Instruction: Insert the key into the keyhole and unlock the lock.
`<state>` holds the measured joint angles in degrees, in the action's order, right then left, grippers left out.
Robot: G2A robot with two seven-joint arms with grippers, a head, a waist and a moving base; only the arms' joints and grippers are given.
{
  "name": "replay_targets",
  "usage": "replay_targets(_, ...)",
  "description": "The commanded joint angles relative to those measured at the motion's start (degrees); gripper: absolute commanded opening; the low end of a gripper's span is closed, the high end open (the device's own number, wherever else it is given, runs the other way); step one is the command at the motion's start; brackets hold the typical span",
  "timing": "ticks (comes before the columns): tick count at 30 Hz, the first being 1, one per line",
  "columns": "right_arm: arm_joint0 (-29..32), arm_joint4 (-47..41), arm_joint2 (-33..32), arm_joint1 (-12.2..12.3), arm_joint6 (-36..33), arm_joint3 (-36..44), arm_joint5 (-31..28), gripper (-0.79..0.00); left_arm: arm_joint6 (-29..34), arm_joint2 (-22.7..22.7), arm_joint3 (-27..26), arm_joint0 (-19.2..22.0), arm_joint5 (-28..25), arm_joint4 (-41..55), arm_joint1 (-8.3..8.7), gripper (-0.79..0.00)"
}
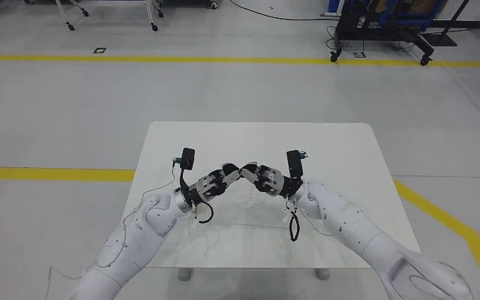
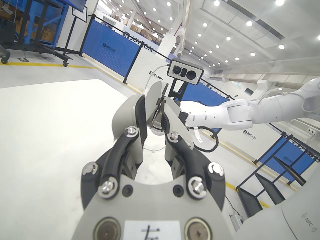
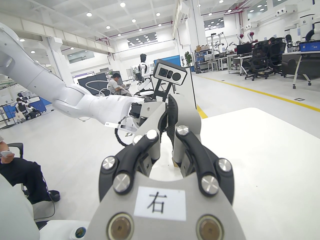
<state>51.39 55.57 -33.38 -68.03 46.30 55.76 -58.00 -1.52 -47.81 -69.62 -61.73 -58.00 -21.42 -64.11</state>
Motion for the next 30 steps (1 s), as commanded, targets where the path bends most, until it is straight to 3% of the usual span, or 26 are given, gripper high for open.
replay_targets(1,-0.1,-0.4,0.1,0.0,0.0,-0.1,0.0,-0.785,-2.2,1.3,0.1,0.5,0.0,-0.9,0.41,-0.785)
replay_targets(12,-0.3,-0.9,0.7,0.3,0.0,0.0,0.0,-0.785,-12.4,8.1,1.5,3.5,0.0,-5.7,2.40,-0.785)
replay_targets(13,-0.4,-0.9,0.8,0.3,0.0,0.0,0.0,-0.643,-13.4,8.7,1.8,3.8,0.0,-6.3,2.58,-0.785)
replay_targets(17,-0.7,-0.7,1.4,0.5,0.0,-0.4,0.0,-0.409,-17.8,11.0,2.5,4.9,0.0,-8.2,3.29,-0.785)
replay_targets(19,-1.0,-0.6,1.7,0.7,0.0,-0.8,0.0,-0.145,-20.1,12.2,2.8,5.4,0.0,-9.2,3.63,-0.785)
replay_targets(20,-1.1,-0.6,1.9,0.8,0.0,-0.9,0.0,-0.123,-21.2,12.8,3.0,5.7,0.0,-9.8,3.78,-0.785)
replay_targets(22,-1.4,-0.1,2.3,1.2,0.0,-1.3,0.0,-0.123,-23.1,14.1,3.4,6.4,0.0,-11.2,4.10,-0.785)
replay_targets(24,-1.7,0.2,2.6,1.7,0.0,-1.4,0.0,-0.197,-24.8,15.4,4.0,7.1,0.0,-12.7,4.41,-0.785)
replay_targets(26,-2.1,1.6,3.0,2.5,0.0,-1.4,0.0,-0.397,-26.1,16.5,5.0,7.8,0.0,-14.4,4.68,-0.785)
replay_targets(30,-2.5,4.6,3.5,4.4,0.0,-0.9,0.0,-0.462,-28.0,18.8,6.4,9.4,0.0,-17.8,4.87,-0.785)
